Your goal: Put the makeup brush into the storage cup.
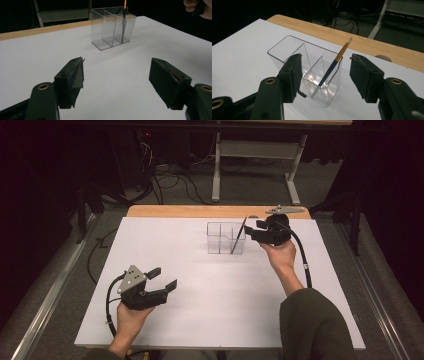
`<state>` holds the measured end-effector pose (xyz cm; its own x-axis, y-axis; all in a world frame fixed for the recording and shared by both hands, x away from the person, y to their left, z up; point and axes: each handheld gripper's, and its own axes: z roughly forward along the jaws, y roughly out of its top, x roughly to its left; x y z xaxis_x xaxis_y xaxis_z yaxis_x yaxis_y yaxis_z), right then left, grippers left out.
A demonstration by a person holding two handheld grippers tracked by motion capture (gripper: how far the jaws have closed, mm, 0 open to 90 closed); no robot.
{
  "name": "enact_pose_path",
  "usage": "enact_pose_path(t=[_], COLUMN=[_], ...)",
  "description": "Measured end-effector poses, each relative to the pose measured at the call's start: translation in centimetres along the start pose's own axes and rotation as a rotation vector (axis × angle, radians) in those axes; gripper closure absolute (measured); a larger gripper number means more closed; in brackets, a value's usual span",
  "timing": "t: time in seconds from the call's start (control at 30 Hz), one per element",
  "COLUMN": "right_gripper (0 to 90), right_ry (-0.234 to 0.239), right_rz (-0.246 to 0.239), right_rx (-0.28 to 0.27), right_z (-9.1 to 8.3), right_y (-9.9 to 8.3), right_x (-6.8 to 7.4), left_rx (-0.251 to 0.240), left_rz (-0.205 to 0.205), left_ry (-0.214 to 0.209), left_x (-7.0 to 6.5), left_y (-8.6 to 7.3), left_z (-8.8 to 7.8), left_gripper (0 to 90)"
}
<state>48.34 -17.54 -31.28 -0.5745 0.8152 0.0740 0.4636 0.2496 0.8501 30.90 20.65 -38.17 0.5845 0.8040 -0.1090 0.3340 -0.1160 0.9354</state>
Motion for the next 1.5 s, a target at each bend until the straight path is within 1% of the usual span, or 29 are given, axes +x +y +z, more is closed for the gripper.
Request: enact_pose_path(t=[0.07,0.13,0.37,0.5,0.57,0.63,0.83,0.87,0.93,1.03,1.13,1.2,1.23,1.27,1.37,1.4,1.47,1.5], right_gripper=[44.8,44.8,45.0,45.2,45.2,45.2,45.1,45.1,45.1,45.0,44.9,44.9,44.9,44.9,44.9,44.9,44.9,44.9], right_ry=[-0.001,-0.001,0.004,0.011,0.008,0.002,-0.004,-0.004,-0.008,-0.005,-0.002,-0.004,-0.002,-0.004,0.003,0.0,0.003,0.004], right_rz=[-0.011,-0.037,-0.05,-0.052,-0.059,-0.075,-0.077,-0.07,-0.076,-0.067,-0.077,-0.07,-0.071,-0.083,-0.08,-0.087,-0.073,-0.078], right_rx=[-0.002,-0.005,-0.009,-0.024,-0.022,-0.025,-0.028,-0.03,-0.027,-0.03,-0.032,-0.031,-0.032,-0.036,-0.037,-0.037,-0.039,-0.043], right_z=[-0.3,-0.6,-1.3,-1.7,-1.9,-2.0,-2.6,-2.6,-2.8,-2.9,-3.1,-3.2,-3.3,-3.4,-3.6,-3.6,-3.7,-3.7], right_y=[-0.1,-0.2,-0.4,-0.5,-0.6,-0.7,-0.9,-1.0,-1.0,-1.2,-1.3,-1.3,-1.3,-1.3,-1.4,-1.5,-1.6,-1.7], right_x=[0.1,0.2,0.5,0.6,0.6,0.6,0.4,0.4,0.3,0.3,0.2,0.2,0.3,0.2,0.3,0.2,0.2,0.2], left_rx=[-0.005,0.002,-0.001,-0.004,-0.003,-0.005,-0.001,-0.003,-0.001,-0.005,0.0,-0.001,0.0,-0.001,0.0,0.0,0.0,-0.001], left_rz=[-0.004,0.002,0.0,-0.006,-0.003,-0.008,-0.006,-0.007,-0.007,-0.012,-0.008,-0.01,-0.01,-0.011,-0.01,-0.009,-0.01,-0.012], left_ry=[0.0,0.0,0.0,-0.002,-0.003,-0.005,-0.001,-0.002,-0.002,-0.004,-0.003,-0.004,-0.004,-0.004,-0.006,-0.006,-0.006,-0.006], left_x=[0.0,0.0,0.0,0.0,0.0,-0.1,0.0,0.0,0.0,0.0,0.0,0.0,0.0,0.0,0.0,0.0,0.0,0.0], left_y=[0.0,0.0,0.0,0.0,0.0,0.0,0.0,0.0,0.0,0.0,0.0,0.0,0.0,0.0,0.0,0.0,0.0,0.0], left_z=[0.0,0.0,0.0,0.1,0.1,0.1,0.0,0.0,0.0,0.1,0.0,0.0,0.0,0.0,0.1,0.1,0.0,0.0], left_gripper=[28.4,28.4,28.3,28.3,28.3,28.3,28.2,28.3,28.2,28.3,28.3,28.2,28.2,28.2,28.2,28.2,28.2,28.3])
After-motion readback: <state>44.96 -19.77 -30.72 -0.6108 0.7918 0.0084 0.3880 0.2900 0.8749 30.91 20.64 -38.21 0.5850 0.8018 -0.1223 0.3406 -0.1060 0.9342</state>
